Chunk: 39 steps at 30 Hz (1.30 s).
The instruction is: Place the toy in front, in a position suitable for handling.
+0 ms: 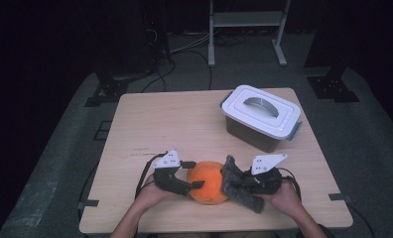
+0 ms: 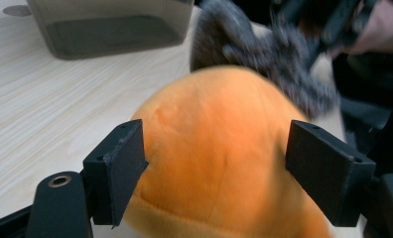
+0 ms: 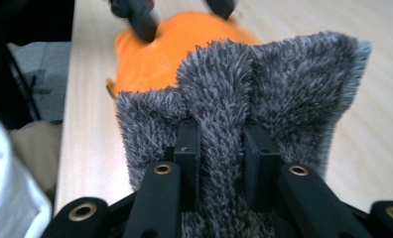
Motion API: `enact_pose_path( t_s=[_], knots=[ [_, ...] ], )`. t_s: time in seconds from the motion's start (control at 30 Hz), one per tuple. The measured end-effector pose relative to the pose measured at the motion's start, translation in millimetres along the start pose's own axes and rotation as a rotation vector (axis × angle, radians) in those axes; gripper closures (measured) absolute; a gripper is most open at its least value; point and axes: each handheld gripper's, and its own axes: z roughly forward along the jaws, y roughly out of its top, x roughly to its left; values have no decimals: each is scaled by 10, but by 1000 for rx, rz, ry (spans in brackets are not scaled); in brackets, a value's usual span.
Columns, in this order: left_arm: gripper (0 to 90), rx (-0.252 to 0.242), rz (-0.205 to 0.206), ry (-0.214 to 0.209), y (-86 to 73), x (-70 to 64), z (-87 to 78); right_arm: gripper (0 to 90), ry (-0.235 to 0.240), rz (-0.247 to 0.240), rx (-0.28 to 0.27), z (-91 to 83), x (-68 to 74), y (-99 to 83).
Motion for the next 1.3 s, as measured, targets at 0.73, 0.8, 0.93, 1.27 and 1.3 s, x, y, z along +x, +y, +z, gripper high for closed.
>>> enact_pose_path(
  t_s=[0.73, 0.8, 0.93, 1.27, 1.3],
  knots=[
    [228, 68, 95, -13, 13, -106, 42, 711, 18, 52, -24, -104, -125, -46],
    [234, 80, 88, -37, 18, -86, 9, 711, 12, 42, -55, -99, -113, 10],
    [233, 39, 97, -8, 57, -83, -17, 707, 20, 21, -38, 4, -69, 58],
    [268, 97, 126, -34, 51, -132, 23, 703, 39, 1, -57, -9, 10, 106],
    [277, 98, 139, -39, 49, -135, 11, 703, 42, 8, -53, -10, -11, 93]
  ],
)
